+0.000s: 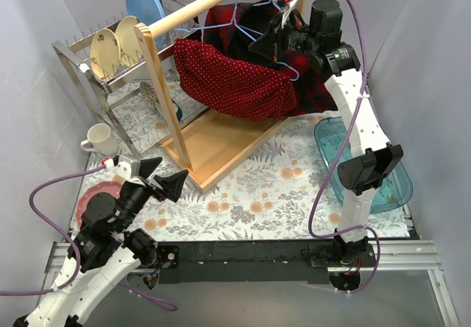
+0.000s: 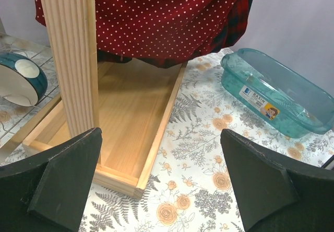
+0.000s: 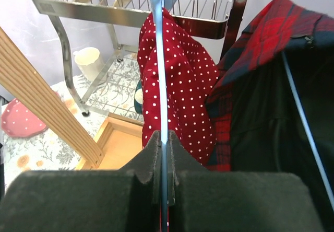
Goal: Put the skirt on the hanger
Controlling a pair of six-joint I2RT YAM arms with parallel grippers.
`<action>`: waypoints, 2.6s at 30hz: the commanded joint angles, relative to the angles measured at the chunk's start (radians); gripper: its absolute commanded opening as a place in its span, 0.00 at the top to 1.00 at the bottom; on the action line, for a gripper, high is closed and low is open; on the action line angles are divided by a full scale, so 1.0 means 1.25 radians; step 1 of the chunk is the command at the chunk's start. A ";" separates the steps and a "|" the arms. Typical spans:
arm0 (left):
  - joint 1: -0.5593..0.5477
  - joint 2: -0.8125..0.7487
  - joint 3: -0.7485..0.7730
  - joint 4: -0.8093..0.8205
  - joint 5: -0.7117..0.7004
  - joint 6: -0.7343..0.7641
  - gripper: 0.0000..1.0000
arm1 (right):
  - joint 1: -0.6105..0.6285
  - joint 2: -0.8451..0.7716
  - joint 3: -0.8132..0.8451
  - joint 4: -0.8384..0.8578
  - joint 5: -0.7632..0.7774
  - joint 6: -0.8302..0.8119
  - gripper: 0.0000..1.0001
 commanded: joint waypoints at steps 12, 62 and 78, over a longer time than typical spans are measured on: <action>0.005 0.031 0.002 0.000 0.012 0.010 0.02 | 0.015 -0.166 -0.170 0.065 0.031 -0.070 0.69; 0.005 0.143 0.257 -0.144 -0.086 -0.106 0.02 | -0.306 -1.102 -0.919 -0.104 0.439 -0.217 0.01; 0.005 0.122 0.279 -0.183 -0.110 -0.099 0.02 | -0.323 -1.134 -0.953 -0.073 0.556 -0.113 0.01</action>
